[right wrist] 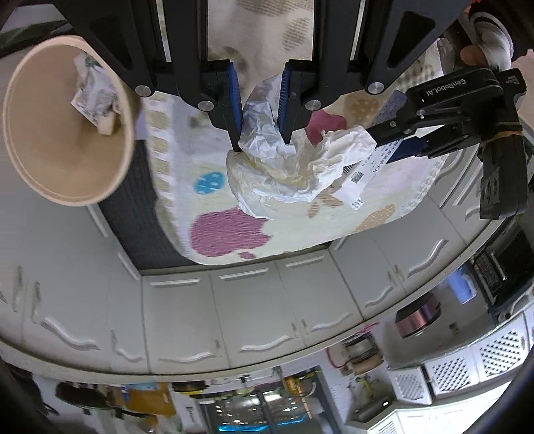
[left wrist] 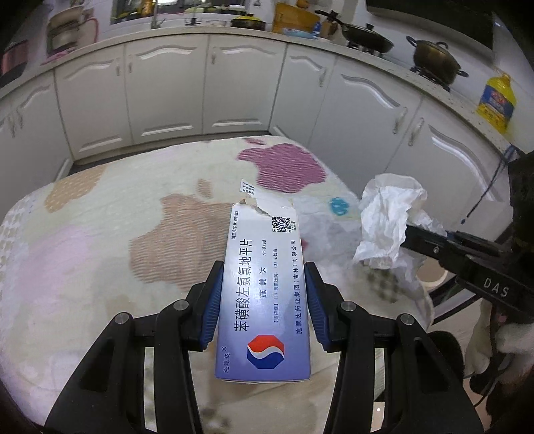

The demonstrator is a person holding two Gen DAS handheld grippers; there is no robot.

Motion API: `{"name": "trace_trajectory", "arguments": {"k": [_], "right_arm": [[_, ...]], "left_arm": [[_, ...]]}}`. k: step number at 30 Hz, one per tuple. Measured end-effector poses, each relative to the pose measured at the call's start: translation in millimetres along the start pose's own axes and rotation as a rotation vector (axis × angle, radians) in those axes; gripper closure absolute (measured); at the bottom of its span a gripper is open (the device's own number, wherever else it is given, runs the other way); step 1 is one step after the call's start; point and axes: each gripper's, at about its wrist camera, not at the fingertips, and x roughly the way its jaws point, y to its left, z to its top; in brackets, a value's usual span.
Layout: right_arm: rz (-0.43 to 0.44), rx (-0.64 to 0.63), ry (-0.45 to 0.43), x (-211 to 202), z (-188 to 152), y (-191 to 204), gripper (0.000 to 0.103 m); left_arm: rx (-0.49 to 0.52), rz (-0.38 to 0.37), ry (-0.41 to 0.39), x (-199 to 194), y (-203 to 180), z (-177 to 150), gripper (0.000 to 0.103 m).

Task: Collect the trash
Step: 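Carry the medicine box and crumpled tissue over the beige bin, then open both tools over the bin to drop the box and tissue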

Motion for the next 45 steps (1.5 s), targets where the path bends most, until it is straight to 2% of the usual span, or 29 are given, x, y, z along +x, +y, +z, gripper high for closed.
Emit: {"name": "trace_trajectory", "arguments": {"k": [13, 19, 28, 45], "right_arm": [[-0.071, 0.075, -0.035, -31.8, -8.5, -50.1, 0.085], [-0.115, 0.114, -0.038, -39.9, -10.4, -75.3, 0.085], [-0.174, 0.194, -0.049, -56.4, -19.0, -119.6, 0.085], [-0.251, 0.309, -0.026, -63.3, -37.7, -177.4, 0.085]], "left_arm": [[0.036, -0.060, 0.012, 15.2, -42.3, 11.9, 0.059], [0.044, -0.114, 0.027, 26.8, -63.1, 23.8, 0.059], [0.085, -0.172, 0.060, 56.2, -110.9, 42.0, 0.059], [0.170, -0.217, 0.110, 103.6, -179.1, 56.1, 0.059]]}}
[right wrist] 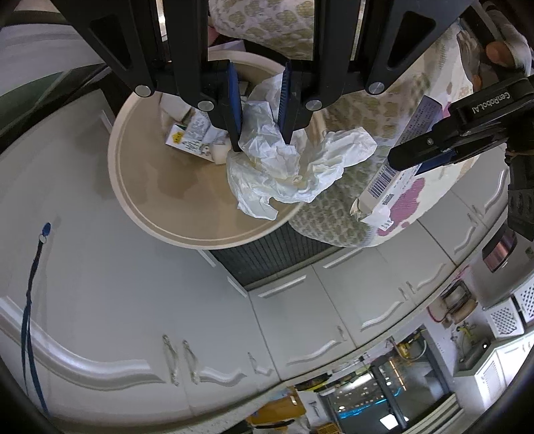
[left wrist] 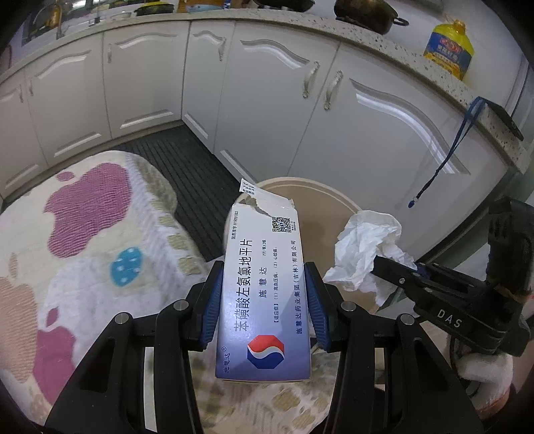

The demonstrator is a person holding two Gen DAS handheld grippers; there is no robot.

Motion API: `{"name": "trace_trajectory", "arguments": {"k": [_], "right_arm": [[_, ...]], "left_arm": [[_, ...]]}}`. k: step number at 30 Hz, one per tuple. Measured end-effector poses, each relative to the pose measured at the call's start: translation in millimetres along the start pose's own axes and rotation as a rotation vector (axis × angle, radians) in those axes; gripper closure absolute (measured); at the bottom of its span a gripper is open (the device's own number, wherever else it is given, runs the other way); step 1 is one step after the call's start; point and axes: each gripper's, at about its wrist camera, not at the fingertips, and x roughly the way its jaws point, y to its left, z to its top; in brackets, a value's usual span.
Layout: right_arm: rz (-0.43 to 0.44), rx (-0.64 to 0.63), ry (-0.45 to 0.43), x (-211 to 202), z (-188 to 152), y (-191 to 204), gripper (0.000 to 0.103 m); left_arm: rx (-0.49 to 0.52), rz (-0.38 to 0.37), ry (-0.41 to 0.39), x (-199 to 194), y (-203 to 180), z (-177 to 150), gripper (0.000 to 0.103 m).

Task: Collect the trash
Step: 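Open both tools over the bin to drop the box and tissue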

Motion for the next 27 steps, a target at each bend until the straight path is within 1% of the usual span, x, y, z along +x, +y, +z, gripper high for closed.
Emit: {"name": "trace_trajectory", "arguments": {"k": [4, 8, 12, 14, 15, 16, 18, 19, 20, 22, 25, 27], "right_arm": [[-0.023, 0.012, 0.011, 6.2, 0.8, -10.2, 0.085], [-0.051, 0.012, 0.022, 13.0, 2.0, -16.7, 0.085], [-0.079, 0.012, 0.045, 22.9, 3.5, -23.1, 0.085], [-0.098, 0.013, 0.059, 29.3, 5.0, -27.9, 0.078], [-0.108, 0.015, 0.066, 32.0, 5.3, -30.2, 0.065], [-0.118, 0.021, 0.073, 35.1, 4.7, -32.9, 0.057], [-0.116, 0.032, 0.073, 36.8, 2.4, -37.4, 0.057], [-0.125, 0.032, 0.074, 37.3, 0.2, -39.0, 0.057], [-0.134, 0.030, 0.074, 37.1, -1.1, -40.0, 0.057], [-0.140, 0.031, 0.074, 34.2, -5.2, -41.9, 0.057], [-0.134, 0.041, 0.067, 30.0, -7.9, -43.2, 0.056], [-0.127, 0.046, 0.058, 26.2, -9.8, -42.6, 0.056]], "left_arm": [[-0.010, -0.026, 0.021, 14.4, -7.0, 5.7, 0.059], [-0.032, -0.072, 0.042, 29.4, -11.0, 11.4, 0.059], [-0.059, -0.089, 0.066, 46.1, -15.0, 15.4, 0.059], [-0.073, -0.091, 0.079, 55.4, -16.2, 16.9, 0.059], [-0.079, -0.096, 0.084, 59.1, -16.2, 17.5, 0.058], [-0.086, -0.103, 0.089, 62.2, -15.1, 17.5, 0.058], [-0.105, -0.120, 0.097, 68.5, -12.6, 17.5, 0.057], [-0.110, -0.123, 0.099, 70.5, -11.5, 17.4, 0.054], [-0.117, -0.128, 0.102, 72.6, -9.6, 17.1, 0.046], [-0.123, -0.127, 0.101, 73.4, -7.5, 16.5, 0.041], [-0.103, -0.107, 0.091, 69.2, -7.5, 14.7, 0.041], [-0.075, -0.073, 0.073, 61.4, -10.4, 13.3, 0.041]]}}
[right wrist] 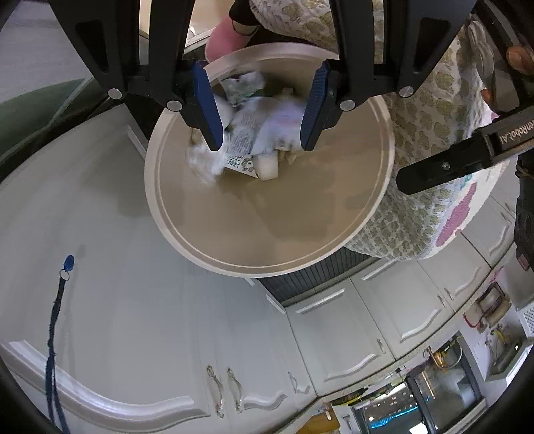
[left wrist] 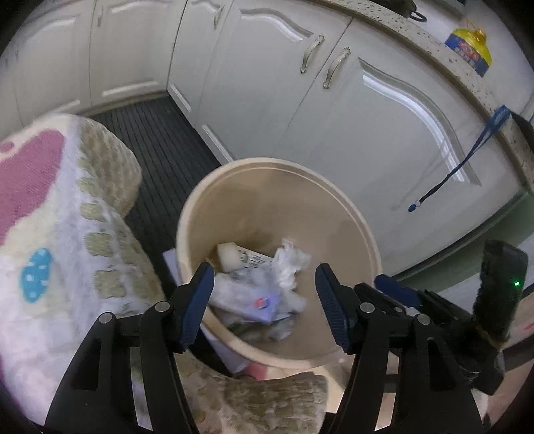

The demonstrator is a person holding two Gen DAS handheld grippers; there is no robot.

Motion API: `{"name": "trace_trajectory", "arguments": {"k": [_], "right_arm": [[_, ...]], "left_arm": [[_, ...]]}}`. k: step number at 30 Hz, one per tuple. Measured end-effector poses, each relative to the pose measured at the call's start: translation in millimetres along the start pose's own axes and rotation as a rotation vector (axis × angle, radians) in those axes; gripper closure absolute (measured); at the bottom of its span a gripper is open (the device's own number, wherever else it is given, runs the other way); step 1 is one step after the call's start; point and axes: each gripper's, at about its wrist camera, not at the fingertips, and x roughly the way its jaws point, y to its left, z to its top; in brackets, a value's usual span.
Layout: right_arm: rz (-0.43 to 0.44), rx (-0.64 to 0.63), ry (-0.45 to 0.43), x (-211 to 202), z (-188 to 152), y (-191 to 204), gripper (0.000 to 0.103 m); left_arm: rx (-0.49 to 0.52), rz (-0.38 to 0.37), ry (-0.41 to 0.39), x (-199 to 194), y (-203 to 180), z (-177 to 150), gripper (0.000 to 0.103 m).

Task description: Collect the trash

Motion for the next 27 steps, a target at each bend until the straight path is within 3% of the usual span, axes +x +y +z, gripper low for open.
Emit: {"name": "trace_trajectory", "arguments": {"k": [6, 9, 11, 16, 24, 27], "right_arm": [[0.009, -0.019, -0.056, -19.8, -4.4, 18.6, 0.055], [0.007, -0.030, -0.101, -36.2, -6.9, 32.2, 0.042], [0.004, -0.043, -0.140, -49.7, -8.9, 42.8, 0.042], [0.006, -0.061, -0.217, -81.6, -9.4, 68.8, 0.040], [0.003, -0.082, -0.360, -132.4, -8.0, 110.8, 0.029], [0.014, -0.097, -0.396, -147.7, -8.4, 125.5, 0.026]], "left_arm": [[0.027, 0.088, -0.090, -35.1, -1.4, -11.0, 0.041], [0.006, 0.098, -0.139, -57.5, 3.8, -18.6, 0.041], [-0.005, 0.112, -0.172, -73.9, 6.2, -23.3, 0.041], [0.043, 0.254, -0.280, -121.7, -0.5, -38.1, 0.041], [0.102, 0.298, -0.428, -193.5, -3.0, -61.7, 0.039], [0.101, 0.305, -0.475, -213.7, -1.2, -68.4, 0.031]]}}
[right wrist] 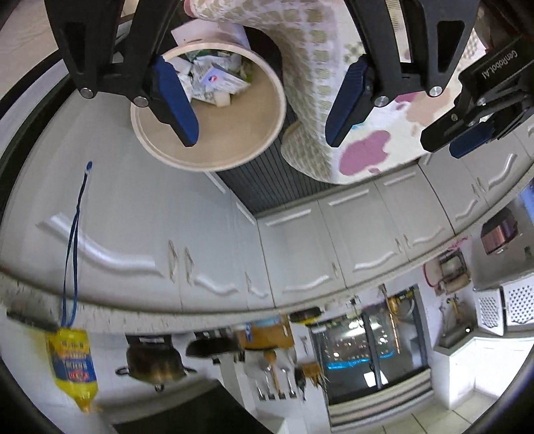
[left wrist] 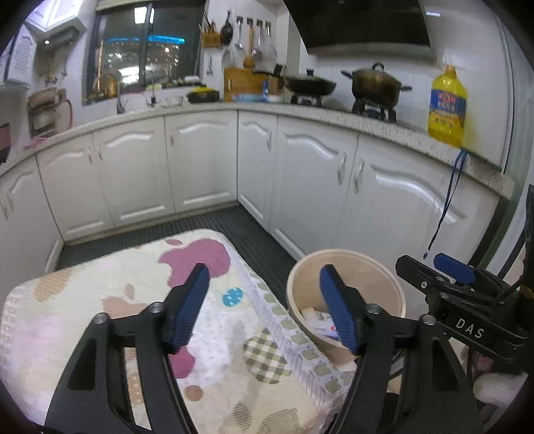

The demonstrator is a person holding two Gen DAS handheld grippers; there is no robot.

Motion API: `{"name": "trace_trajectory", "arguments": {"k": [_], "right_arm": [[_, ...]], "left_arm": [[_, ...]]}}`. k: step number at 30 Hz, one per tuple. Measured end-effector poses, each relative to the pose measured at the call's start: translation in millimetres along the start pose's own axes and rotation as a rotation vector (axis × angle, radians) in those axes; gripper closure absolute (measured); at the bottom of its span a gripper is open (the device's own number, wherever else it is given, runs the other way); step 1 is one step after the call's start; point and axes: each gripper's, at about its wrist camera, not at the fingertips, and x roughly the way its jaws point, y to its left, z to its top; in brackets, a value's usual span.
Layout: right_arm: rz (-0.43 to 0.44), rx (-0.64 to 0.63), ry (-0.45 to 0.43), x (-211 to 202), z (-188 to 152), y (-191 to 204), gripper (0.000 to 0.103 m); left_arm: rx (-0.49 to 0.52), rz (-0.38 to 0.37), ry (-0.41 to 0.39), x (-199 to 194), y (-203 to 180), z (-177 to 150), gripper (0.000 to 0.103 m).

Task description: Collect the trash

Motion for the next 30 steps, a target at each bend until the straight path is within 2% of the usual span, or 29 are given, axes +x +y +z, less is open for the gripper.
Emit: {"name": "trace_trajectory", "arguments": {"k": [4, 11, 30], "right_arm": [[0.006, -0.039, -0.042, -17.5, 2.7, 18.1, 0.020], [0.016, -0.076, -0.093, -39.0, 4.7, 36.8, 0.018], [0.001, -0.090, -0.144, -53.6, 7.5, 40.2, 0.014]], "left_arm": [[-0.026, 0.005, -0.048, -20.8, 11.1, 2.6, 0.029], [-0.057, 0.017, -0.089, -46.6, 26.6, 2.9, 0.029], [-0.061, 0.028, -0.143, -65.0, 29.5, 5.4, 0.029]]}}
